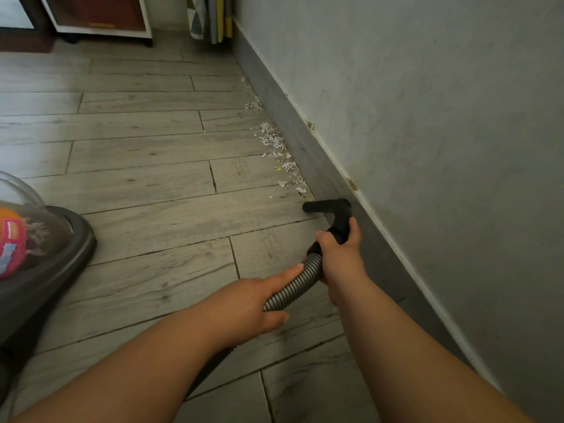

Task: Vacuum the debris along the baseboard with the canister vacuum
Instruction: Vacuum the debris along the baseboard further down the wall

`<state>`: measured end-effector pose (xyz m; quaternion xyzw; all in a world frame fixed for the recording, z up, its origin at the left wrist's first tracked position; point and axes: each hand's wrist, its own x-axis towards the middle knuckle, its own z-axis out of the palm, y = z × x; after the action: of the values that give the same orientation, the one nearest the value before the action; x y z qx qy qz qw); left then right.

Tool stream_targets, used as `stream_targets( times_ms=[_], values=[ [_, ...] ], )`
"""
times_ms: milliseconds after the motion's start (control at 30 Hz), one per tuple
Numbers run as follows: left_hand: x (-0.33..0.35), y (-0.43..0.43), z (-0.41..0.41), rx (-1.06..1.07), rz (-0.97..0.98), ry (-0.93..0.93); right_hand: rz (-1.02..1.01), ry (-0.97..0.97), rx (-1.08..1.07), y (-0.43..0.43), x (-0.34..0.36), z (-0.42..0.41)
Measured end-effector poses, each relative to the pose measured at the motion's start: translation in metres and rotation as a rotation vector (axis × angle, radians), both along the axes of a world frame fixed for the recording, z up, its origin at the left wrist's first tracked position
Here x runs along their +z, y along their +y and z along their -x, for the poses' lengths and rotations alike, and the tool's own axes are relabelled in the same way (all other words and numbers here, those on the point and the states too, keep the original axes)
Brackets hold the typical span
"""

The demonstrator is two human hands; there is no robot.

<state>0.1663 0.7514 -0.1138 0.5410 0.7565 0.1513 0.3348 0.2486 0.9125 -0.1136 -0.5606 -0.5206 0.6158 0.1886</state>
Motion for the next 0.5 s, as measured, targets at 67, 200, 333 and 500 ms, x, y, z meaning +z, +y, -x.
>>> stream_targets(
  times_ms=[67,200,333,500],
  values=[
    [-0.001,-0.001,0.004,-0.012,0.011,-0.018,-0.025,0.009,-0.009,-0.004,-0.002,0.0],
    [-0.006,0.0,0.009,-0.028,0.041,-0.053,-0.044,-0.016,-0.004,-0.007,-0.008,-0.001],
    [-0.01,0.007,0.007,0.003,0.052,-0.057,-0.059,-0.038,0.038,0.002,-0.007,0.004],
    [-0.009,0.018,0.006,0.033,0.047,-0.059,-0.045,-0.071,0.06,0.015,-0.004,0.013]
  ],
)
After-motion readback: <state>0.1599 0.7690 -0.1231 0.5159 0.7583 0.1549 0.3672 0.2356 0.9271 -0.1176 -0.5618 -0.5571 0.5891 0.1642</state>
